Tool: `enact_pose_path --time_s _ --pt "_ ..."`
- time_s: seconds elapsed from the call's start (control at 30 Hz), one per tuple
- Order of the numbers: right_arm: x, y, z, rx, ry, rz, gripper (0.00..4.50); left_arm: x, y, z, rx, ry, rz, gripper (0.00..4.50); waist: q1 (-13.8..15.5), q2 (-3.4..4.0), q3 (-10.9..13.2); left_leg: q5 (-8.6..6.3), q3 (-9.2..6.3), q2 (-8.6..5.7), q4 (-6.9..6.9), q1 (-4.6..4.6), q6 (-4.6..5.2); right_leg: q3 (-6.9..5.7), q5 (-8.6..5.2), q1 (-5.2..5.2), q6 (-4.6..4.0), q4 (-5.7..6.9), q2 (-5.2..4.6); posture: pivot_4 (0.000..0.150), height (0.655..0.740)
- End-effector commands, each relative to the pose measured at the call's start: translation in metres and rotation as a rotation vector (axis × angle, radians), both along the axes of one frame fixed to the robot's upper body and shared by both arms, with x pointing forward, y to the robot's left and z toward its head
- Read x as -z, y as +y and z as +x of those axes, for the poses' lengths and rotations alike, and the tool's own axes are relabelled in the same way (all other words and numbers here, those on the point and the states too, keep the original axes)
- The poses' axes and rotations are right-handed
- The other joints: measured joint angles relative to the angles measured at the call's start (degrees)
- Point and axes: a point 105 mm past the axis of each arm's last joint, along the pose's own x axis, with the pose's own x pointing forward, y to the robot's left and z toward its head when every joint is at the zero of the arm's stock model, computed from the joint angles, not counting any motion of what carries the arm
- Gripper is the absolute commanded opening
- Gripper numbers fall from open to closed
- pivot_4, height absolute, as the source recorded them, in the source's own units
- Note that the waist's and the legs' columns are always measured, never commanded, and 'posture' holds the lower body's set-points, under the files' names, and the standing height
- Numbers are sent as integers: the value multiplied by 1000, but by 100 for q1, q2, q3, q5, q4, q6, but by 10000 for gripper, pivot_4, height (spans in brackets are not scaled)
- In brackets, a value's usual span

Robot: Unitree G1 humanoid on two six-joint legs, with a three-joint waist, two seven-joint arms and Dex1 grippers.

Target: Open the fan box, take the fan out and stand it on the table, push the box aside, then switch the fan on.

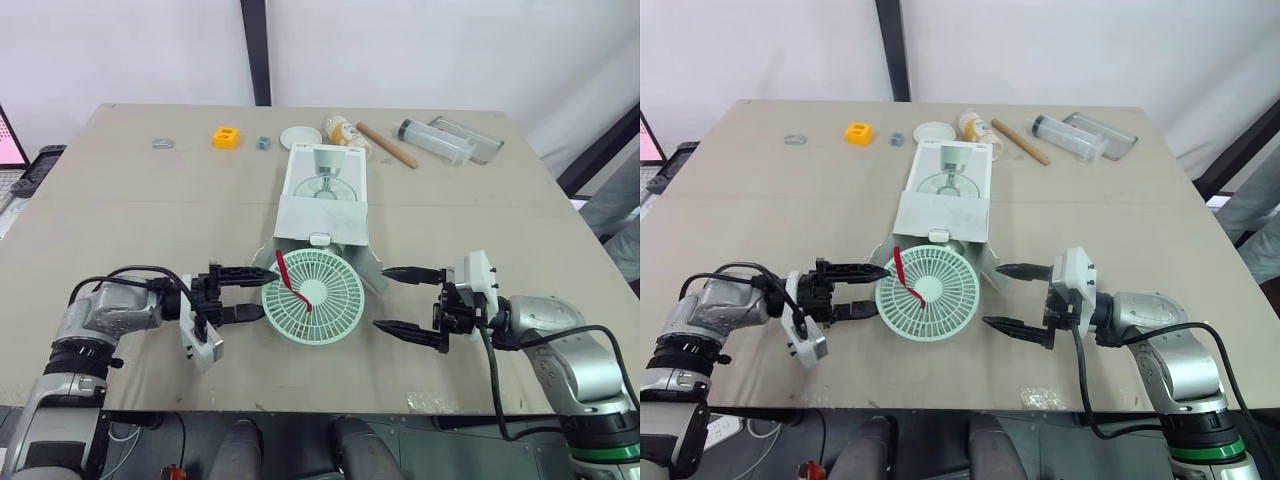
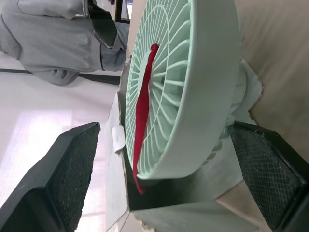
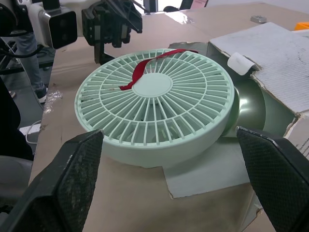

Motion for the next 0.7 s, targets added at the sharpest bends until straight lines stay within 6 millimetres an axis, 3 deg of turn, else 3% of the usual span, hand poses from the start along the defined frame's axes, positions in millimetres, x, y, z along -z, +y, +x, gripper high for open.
enact_pose_path --time_s 0.03,0.2,0.7 --pt "-10 5 -3 -30 -41 -8 44694 -3 -1 4 -12 -34 -29 45000 0 0 -1 0 0 0 0 0 0 0 0 0 0 1 0 1500 7400" --pt "-8 5 -3 -30 -38 -12 44694 10 0 5 -32 -7 -6 45000 -2 -1 -2 0 0 -1 2 5 0 2 0 0 0 13 0 1500 7400" --pt "-8 5 -1 -19 -46 -18 44694 11 -17 14 -30 -66 -69 45000 -2 -1 -3 1 1 -4 20 33 -1 6 -2 19 4 46 0 1500 7400"
